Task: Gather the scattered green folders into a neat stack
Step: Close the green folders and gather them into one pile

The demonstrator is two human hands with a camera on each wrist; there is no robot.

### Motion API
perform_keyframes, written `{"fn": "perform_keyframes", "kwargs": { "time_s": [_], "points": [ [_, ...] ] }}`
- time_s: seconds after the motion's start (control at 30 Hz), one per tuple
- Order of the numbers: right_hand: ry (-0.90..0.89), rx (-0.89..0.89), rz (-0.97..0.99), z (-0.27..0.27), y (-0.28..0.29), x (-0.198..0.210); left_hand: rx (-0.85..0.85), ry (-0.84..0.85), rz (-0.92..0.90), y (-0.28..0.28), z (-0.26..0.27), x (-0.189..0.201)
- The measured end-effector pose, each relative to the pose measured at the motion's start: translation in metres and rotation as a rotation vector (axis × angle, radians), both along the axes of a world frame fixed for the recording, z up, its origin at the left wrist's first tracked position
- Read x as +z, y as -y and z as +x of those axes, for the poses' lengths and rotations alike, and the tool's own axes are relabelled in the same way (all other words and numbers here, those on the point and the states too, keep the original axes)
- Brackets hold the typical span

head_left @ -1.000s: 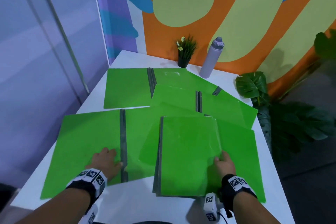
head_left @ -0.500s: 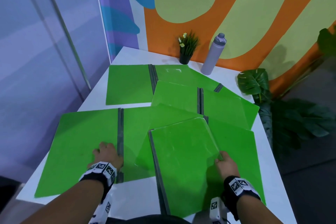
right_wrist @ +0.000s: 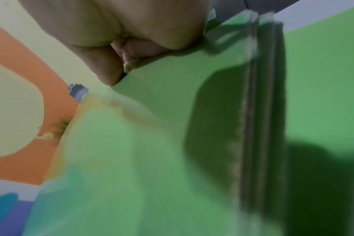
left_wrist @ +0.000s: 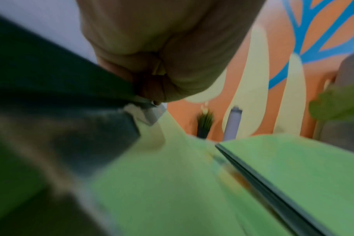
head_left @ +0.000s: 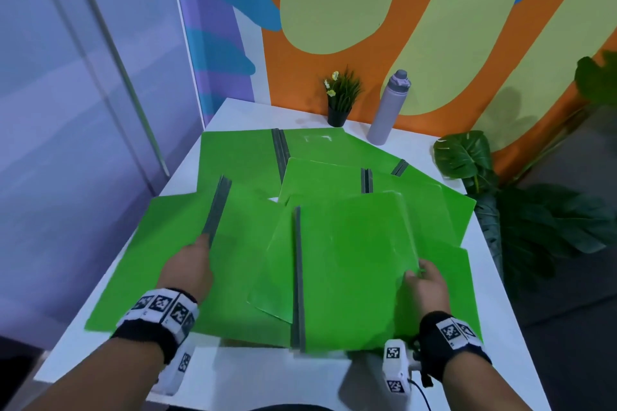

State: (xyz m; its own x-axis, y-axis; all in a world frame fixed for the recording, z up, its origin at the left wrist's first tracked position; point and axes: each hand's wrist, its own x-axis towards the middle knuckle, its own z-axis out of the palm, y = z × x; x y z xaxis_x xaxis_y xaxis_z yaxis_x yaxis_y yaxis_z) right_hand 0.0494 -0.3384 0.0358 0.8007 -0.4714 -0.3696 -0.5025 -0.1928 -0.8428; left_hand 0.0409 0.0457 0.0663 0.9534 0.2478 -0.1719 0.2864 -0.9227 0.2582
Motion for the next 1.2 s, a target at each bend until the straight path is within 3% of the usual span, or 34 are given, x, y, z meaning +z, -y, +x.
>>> {"fn": "perform_keyframes", "kwargs": {
  "time_s": [0.27, 0.33, 0.5, 0.67, 0.73, 0.87, 0.93, 1.07, 1.13, 1.2],
  "points": [
    [0.164, -0.118, 0.164, 0.014, 0.007, 0.034, 0.082, 0.732, -0.083, -0.022, -0.007, 0.108],
    [0.160, -0.096, 0.202, 0.015, 0.001, 0.037, 0.111, 0.809, -0.183, -0.019, -0.010, 0.121],
    [0.097, -0.030, 0.330, 0.015, -0.023, 0.032, 0.248, 0.666, -0.825, -0.009, 0.010, 0.076],
    [-0.021, 0.072, 0.391, 0.006, -0.041, 0.007, 0.318, 0.258, -1.112, 0.029, 0.003, 0.017],
    [-0.070, 0.110, 0.362, 0.004, -0.046, -0.006, 0.259, 0.178, -1.110, 0.045, -0.004, 0.002],
    [-0.085, 0.263, 0.097, -0.001, -0.050, -0.022, 0.156, 0.088, -0.950, 0.059, -0.005, -0.012],
    [-0.090, 0.331, -0.070, -0.003, -0.045, -0.029, 0.190, 0.091, -0.932, 0.055, -0.004, -0.017],
    [-0.270, 0.535, -0.731, -0.014, -0.034, -0.048, 0.308, 0.114, -0.928, 0.038, 0.001, -0.028],
    [-0.413, 0.588, -0.852, -0.026, -0.037, -0.058, 0.351, 0.110, -0.917, 0.028, 0.001, -0.036],
    [-0.438, 0.595, -0.849, -0.033, -0.037, -0.066, 0.382, 0.070, -0.898, 0.016, 0.001, -0.045]
  ]
}}
